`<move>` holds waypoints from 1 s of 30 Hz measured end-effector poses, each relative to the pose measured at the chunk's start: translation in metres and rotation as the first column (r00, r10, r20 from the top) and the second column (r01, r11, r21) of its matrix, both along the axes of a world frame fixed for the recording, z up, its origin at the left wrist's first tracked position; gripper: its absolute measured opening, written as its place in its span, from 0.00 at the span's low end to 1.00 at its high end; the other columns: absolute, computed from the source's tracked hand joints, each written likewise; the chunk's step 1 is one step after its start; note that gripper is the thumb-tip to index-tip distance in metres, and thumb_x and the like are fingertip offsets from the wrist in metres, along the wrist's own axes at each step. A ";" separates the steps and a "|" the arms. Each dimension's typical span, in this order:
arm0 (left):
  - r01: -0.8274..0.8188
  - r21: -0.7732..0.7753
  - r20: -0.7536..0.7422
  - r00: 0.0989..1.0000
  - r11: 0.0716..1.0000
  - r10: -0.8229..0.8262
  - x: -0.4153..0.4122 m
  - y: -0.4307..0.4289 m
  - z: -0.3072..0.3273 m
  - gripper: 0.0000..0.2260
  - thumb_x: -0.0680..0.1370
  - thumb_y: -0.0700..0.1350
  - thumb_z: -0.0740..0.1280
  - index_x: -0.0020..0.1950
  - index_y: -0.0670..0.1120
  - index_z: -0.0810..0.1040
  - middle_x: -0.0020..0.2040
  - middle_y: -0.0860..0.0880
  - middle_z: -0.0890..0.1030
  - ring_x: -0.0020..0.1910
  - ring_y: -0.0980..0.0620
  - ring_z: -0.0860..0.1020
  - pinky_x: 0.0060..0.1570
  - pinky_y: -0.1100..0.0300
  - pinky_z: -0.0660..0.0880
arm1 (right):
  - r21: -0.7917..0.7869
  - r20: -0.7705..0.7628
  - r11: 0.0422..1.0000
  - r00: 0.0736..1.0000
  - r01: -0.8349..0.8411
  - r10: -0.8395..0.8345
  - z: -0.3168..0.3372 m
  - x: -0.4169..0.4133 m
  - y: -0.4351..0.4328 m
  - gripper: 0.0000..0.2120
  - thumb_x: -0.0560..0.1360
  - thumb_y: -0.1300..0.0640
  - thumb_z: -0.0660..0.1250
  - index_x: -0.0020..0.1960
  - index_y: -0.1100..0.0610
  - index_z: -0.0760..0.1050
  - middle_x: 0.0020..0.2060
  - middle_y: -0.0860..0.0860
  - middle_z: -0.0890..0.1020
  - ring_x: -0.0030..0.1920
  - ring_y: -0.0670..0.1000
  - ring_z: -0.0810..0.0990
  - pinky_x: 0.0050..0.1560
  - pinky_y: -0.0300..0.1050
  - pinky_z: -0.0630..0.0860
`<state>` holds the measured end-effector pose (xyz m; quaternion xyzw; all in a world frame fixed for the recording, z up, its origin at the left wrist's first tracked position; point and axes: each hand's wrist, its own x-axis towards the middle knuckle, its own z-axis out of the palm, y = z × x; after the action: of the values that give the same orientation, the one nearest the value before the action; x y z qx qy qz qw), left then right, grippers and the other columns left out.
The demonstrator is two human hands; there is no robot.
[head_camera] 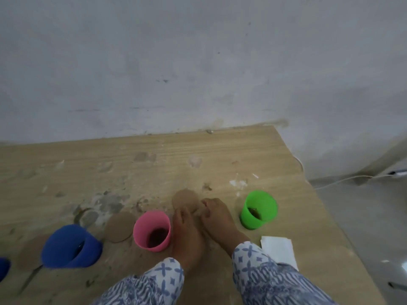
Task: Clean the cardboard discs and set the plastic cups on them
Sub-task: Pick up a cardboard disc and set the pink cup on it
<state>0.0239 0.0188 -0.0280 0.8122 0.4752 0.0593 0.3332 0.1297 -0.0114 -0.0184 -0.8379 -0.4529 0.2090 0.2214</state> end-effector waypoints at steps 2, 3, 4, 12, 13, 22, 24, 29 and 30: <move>0.022 -0.004 -0.061 0.998 1.000 -0.023 0.003 0.002 -0.007 0.29 0.81 0.45 0.55 0.77 0.40 0.43 0.77 0.42 0.46 0.77 0.45 0.47 0.74 0.55 0.46 | -0.028 0.016 0.999 0.999 -0.045 0.046 -0.003 0.008 0.017 0.20 0.76 0.58 0.60 0.66 0.61 0.68 0.63 0.59 0.72 0.63 0.59 0.69 0.63 0.47 0.64; 0.020 -0.012 -0.074 0.997 1.000 -0.021 0.005 0.004 -0.011 0.29 0.81 0.46 0.55 0.77 0.40 0.43 0.78 0.42 0.46 0.77 0.44 0.46 0.74 0.54 0.44 | -0.049 0.012 0.997 0.998 -0.054 0.055 -0.003 0.010 0.024 0.22 0.75 0.56 0.62 0.68 0.60 0.66 0.65 0.59 0.70 0.64 0.59 0.67 0.64 0.48 0.63; 0.003 -0.024 -0.089 0.996 1.000 -0.005 0.006 0.007 -0.015 0.28 0.82 0.46 0.55 0.77 0.41 0.44 0.78 0.42 0.47 0.77 0.45 0.46 0.75 0.54 0.43 | -0.066 0.018 0.995 0.997 -0.076 0.078 -0.005 0.013 0.031 0.24 0.75 0.54 0.62 0.69 0.60 0.64 0.66 0.59 0.68 0.66 0.60 0.65 0.66 0.49 0.62; -0.107 -0.152 0.026 0.993 0.983 0.112 0.012 0.008 -0.002 0.25 0.84 0.49 0.50 0.77 0.44 0.44 0.78 0.46 0.45 0.77 0.48 0.43 0.75 0.52 0.41 | -0.147 0.044 0.986 0.995 -0.078 0.085 -0.014 0.015 0.051 0.19 0.75 0.53 0.64 0.62 0.61 0.67 0.62 0.61 0.66 0.61 0.60 0.66 0.65 0.49 0.62; -0.098 -0.151 0.013 0.995 0.984 0.101 0.011 0.008 -0.006 0.25 0.84 0.49 0.49 0.77 0.44 0.43 0.79 0.46 0.44 0.77 0.48 0.42 0.75 0.52 0.41 | -0.136 0.024 0.989 0.998 -0.057 0.060 -0.015 0.015 0.051 0.17 0.75 0.55 0.64 0.61 0.61 0.68 0.62 0.60 0.66 0.61 0.59 0.66 0.64 0.48 0.63; -0.096 -0.198 0.056 0.992 0.975 0.109 0.006 0.006 -0.005 0.27 0.80 0.38 0.55 0.77 0.40 0.48 0.78 0.44 0.49 0.77 0.45 0.47 0.75 0.50 0.47 | -0.034 -0.342 0.975 0.914 0.219 -0.217 -0.003 0.012 0.035 0.12 0.75 0.61 0.64 0.57 0.56 0.68 0.49 0.52 0.77 0.41 0.48 0.73 0.36 0.38 0.67; -0.031 -0.165 0.063 0.997 0.986 0.041 0.002 0.005 -0.007 0.27 0.80 0.38 0.55 0.77 0.41 0.47 0.78 0.45 0.50 0.77 0.46 0.48 0.75 0.50 0.48 | -0.034 -0.404 0.948 0.863 0.317 -0.303 -0.001 0.006 0.026 0.14 0.75 0.61 0.63 0.59 0.54 0.67 0.45 0.49 0.77 0.40 0.47 0.74 0.34 0.38 0.68; 0.019 -0.148 0.069 0.998 0.989 -0.009 0.000 0.004 -0.010 0.25 0.81 0.41 0.55 0.77 0.44 0.51 0.78 0.47 0.53 0.76 0.50 0.51 0.75 0.56 0.46 | -0.048 -0.545 0.848 0.698 0.527 -0.465 -0.004 -0.012 -0.008 0.10 0.76 0.60 0.63 0.55 0.53 0.67 0.47 0.52 0.79 0.41 0.48 0.76 0.40 0.44 0.75; 0.042 -0.140 0.076 0.997 0.989 -0.031 0.001 0.002 -0.009 0.25 0.81 0.41 0.55 0.77 0.45 0.53 0.78 0.47 0.54 0.76 0.50 0.52 0.75 0.57 0.47 | -0.051 -0.542 0.832 0.685 0.553 -0.488 -0.007 -0.015 -0.014 0.10 0.75 0.60 0.63 0.54 0.53 0.67 0.48 0.53 0.79 0.42 0.49 0.77 0.43 0.47 0.76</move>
<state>0.0246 0.0209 -0.0373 0.7923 0.4506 0.0490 0.4084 0.1145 -0.0253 -0.0250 -0.8252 -0.1276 0.3347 0.4368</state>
